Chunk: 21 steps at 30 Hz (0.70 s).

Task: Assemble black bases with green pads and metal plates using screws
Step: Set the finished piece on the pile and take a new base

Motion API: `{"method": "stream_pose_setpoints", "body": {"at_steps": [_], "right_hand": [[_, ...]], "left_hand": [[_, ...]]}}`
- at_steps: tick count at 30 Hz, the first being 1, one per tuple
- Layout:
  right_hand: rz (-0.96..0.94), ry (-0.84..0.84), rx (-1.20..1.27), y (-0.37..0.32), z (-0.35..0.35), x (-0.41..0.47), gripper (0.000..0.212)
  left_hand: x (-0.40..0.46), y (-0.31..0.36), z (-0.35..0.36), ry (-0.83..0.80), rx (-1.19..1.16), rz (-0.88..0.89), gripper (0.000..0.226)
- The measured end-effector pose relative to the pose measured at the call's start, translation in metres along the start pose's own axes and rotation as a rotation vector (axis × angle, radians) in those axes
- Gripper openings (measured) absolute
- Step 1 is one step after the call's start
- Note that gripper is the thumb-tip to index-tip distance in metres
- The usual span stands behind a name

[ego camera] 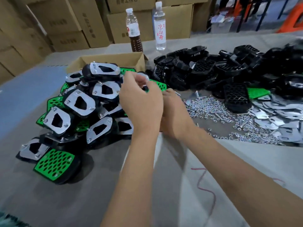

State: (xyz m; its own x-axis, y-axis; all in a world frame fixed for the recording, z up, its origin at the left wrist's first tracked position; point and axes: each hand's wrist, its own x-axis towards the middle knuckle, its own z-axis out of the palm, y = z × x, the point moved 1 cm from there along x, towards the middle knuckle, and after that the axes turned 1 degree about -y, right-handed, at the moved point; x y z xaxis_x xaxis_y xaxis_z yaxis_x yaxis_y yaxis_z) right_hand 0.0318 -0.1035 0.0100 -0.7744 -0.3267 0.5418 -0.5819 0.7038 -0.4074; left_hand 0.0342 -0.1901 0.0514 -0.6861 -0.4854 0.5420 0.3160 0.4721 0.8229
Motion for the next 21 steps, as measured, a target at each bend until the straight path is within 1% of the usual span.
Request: {"method": "stream_pose_setpoints", "body": {"at_steps": [1, 3, 5, 6, 8, 11, 13, 15, 17, 19, 20, 21], "right_hand": [[0.061, 0.079, -0.095, 0.017, -0.009, -0.001, 0.005], [0.360, 0.188, -0.215, 0.058, -0.033, -0.012, 0.016], [0.583, 0.290, -0.354, 0.093, -0.059, -0.032, 0.017], [0.677, 0.306, -0.420, 0.101, -0.067, -0.039, 0.023], [0.775, 0.312, -0.503, 0.115, -0.078, -0.048, 0.038], [0.781, 0.330, -0.545, 0.133, -0.096, -0.041, 0.043], [0.743, 0.265, -0.616, 0.144, -0.102, -0.026, 0.046], [0.637, 0.178, -0.677, 0.151, -0.110, -0.005, 0.051], [0.473, 0.062, -0.722, 0.154, -0.114, 0.018, 0.055], [0.352, -0.107, -0.698, 0.158, -0.110, 0.039, 0.058], [0.333, -0.202, -0.668, 0.161, -0.106, 0.048, 0.060], [0.359, -0.274, -0.645, 0.166, -0.103, 0.055, 0.061]], "left_hand": [[-0.008, 0.002, 0.011, -0.049, -0.007, -0.010, 0.007], [-0.027, 0.006, 0.039, -0.169, -0.012, -0.051, 0.008], [-0.045, 0.009, 0.067, -0.294, -0.019, -0.109, 0.008], [-0.051, 0.010, 0.078, -0.345, -0.026, -0.147, 0.009], [-0.061, 0.014, 0.099, -0.427, -0.039, -0.211, 0.009], [-0.068, 0.017, 0.123, -0.498, -0.030, -0.247, 0.009], [-0.067, 0.018, 0.137, -0.525, -0.028, -0.275, 0.009], [-0.065, 0.020, 0.150, -0.534, -0.029, -0.314, 0.011], [-0.060, 0.020, 0.160, -0.509, -0.036, -0.354, 0.013], [-0.054, 0.020, 0.168, -0.439, -0.077, -0.408, 0.007], [-0.051, 0.018, 0.171, -0.395, -0.095, -0.435, 0.008], [-0.049, 0.017, 0.173, -0.357, -0.112, -0.460, 0.011]]}}
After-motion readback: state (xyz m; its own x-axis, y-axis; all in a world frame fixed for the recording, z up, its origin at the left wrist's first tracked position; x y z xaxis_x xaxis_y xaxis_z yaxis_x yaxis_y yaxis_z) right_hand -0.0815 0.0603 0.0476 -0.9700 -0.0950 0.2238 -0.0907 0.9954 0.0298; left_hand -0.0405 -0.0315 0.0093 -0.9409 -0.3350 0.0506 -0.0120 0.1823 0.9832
